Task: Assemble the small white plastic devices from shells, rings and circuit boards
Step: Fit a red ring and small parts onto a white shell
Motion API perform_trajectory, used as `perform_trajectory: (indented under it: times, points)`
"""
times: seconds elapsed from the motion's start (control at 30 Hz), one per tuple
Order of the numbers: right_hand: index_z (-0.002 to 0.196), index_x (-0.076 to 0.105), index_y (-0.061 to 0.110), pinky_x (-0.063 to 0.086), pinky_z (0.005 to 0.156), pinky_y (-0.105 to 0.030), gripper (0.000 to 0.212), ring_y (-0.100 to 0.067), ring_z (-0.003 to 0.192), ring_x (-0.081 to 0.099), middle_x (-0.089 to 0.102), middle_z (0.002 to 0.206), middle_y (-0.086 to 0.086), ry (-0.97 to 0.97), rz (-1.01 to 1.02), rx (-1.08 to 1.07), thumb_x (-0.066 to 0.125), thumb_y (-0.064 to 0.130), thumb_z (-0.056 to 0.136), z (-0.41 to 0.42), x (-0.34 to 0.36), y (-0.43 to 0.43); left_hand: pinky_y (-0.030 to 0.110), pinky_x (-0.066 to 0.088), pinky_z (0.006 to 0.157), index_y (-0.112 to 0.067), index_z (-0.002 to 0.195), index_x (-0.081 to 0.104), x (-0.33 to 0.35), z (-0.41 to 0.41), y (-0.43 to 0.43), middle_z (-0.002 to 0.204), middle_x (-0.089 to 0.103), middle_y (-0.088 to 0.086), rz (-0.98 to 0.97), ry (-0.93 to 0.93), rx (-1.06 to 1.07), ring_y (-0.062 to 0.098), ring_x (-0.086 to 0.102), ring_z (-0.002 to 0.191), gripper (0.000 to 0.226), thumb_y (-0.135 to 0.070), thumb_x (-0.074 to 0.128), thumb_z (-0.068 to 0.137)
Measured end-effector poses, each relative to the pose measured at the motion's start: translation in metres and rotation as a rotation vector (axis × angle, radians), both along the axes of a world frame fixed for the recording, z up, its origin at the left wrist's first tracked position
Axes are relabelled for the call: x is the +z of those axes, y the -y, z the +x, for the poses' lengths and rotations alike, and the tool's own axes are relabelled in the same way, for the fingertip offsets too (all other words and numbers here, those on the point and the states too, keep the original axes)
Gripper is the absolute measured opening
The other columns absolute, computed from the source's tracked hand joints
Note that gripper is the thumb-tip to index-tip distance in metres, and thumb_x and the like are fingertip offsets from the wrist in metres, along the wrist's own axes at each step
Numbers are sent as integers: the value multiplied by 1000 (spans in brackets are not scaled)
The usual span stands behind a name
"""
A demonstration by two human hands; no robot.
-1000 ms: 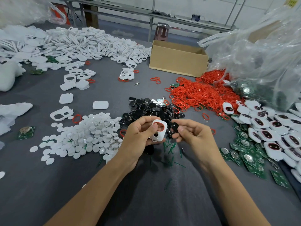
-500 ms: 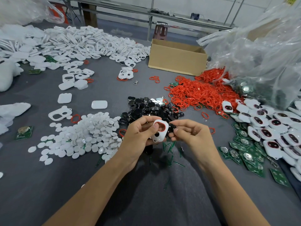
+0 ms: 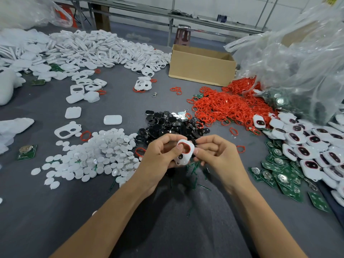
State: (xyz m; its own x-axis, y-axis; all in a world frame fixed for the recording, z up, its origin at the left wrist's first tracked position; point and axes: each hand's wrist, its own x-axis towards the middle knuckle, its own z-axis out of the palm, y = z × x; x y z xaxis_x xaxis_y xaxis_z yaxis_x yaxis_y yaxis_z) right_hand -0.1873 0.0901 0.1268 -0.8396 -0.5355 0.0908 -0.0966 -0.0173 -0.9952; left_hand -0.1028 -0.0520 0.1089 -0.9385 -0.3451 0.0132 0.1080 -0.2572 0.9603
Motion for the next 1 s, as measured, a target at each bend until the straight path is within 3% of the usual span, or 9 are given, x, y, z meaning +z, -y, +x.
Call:
perform_trajectory:
  times: [0.1,0.17,0.27,0.5,0.6,0.67,0.87,1.0]
  points:
    - [83,72,8,49,54,-18,10,-13,57,64,72,69,-9,-24,-35,29,73,1,77,2,0,1,30,60,73,-26,93,73,0,0,-2,96,75,2,-33,-3,-23,14,70,86,22,-7,62,92]
    - [84,75,10,53,60,-21,16,-18,65,69,74,77,-11,-20,-66,54,70,-5,79,5,-1,2,32,60,75,-27,93,74,1,1,-2,94,75,1,-53,-8,-22,13,70,85,23,-6,64,91]
    - [92,73,5,56,66,-24,22,-23,77,73,75,87,-13,29,-109,74,62,-11,83,7,-2,4,37,57,79,-24,96,74,0,1,-1,93,73,1,-69,-12,15,15,66,86,21,-6,66,90]
    - [99,68,1,56,67,-26,25,-24,75,71,74,87,-17,71,-114,104,53,-15,85,6,-2,3,33,57,73,-19,95,75,1,1,0,88,73,2,-30,-5,90,14,66,83,19,-4,67,87]
    - [100,70,3,55,72,-26,18,-23,77,68,73,88,-18,101,-109,114,65,-1,83,5,-1,2,27,58,67,-20,92,76,2,1,1,89,74,5,11,-7,110,14,68,81,19,-4,70,84]
    - [99,71,4,53,70,-23,24,-19,74,66,73,87,-17,94,-98,103,72,10,75,5,-2,2,25,57,65,-21,90,77,2,2,1,87,74,7,27,-12,115,14,67,78,19,-5,73,80]
    - [95,72,8,52,66,-20,15,-16,65,62,73,79,-15,62,-72,109,67,0,83,4,-3,1,26,57,66,-13,95,75,2,1,5,85,73,8,165,-20,75,15,69,77,32,-14,78,63]
    - [97,71,10,47,61,-17,18,-14,68,60,72,80,-14,77,-99,133,64,-2,84,3,-3,3,26,58,64,-14,89,78,4,1,6,89,74,9,313,-27,35,16,71,78,27,-15,76,62]
